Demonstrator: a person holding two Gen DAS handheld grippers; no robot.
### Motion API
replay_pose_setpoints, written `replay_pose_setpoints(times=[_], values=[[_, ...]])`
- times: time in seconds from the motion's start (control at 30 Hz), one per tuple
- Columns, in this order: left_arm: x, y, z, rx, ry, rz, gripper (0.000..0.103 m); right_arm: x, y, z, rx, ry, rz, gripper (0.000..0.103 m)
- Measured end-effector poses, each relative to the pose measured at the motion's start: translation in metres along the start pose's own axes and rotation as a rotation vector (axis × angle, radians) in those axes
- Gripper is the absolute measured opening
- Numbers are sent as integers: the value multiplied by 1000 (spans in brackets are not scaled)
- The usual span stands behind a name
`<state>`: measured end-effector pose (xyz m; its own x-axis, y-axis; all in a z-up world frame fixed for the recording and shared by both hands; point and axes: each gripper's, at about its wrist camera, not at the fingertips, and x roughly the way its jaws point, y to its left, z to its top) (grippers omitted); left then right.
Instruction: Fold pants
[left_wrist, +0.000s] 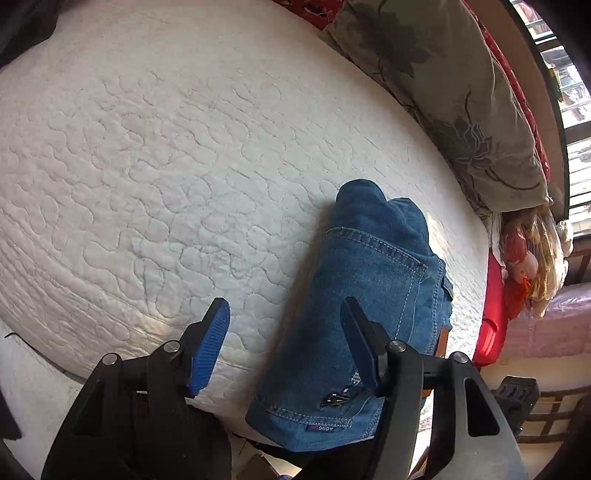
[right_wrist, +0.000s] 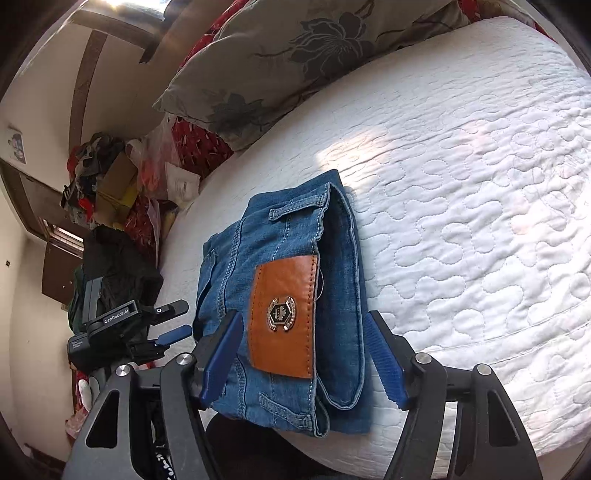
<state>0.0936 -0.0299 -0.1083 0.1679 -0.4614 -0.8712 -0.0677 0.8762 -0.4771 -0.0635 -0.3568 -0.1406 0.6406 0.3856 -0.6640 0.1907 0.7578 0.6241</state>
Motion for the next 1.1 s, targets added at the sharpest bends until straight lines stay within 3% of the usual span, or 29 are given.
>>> replay_pose_setpoints(times=[0.27,0.33,0.4,0.47,0.57,0.67,0.7,0.8,1.0,1.1], values=[[15,6,-52,32,77,-38,62,12,2,-28,-45,68,-12,71],[19,3,-64,56,86,-27,62,20,8,-34,-102,96,-62,71],[25,-5,-75,111,98,15,62,33,4,-42,-119,141,-98,71],[27,-10,-83,166,65,76,70,44,-3,-49,-103,161,-108,72],[27,-13,-83,175,48,97,74,45,-2,-53,-121,141,-84,84],[28,-13,-80,162,64,83,74,52,8,-57,-173,163,-75,103],[28,-12,-79,158,67,80,74,55,10,-57,-180,172,-75,103],[24,-4,-79,147,71,66,74,57,8,-55,-119,152,-89,103],[9,16,-69,121,34,73,74,48,-22,-45,111,120,53,103],[3,20,-64,123,17,80,73,41,-24,-36,167,142,46,101]])
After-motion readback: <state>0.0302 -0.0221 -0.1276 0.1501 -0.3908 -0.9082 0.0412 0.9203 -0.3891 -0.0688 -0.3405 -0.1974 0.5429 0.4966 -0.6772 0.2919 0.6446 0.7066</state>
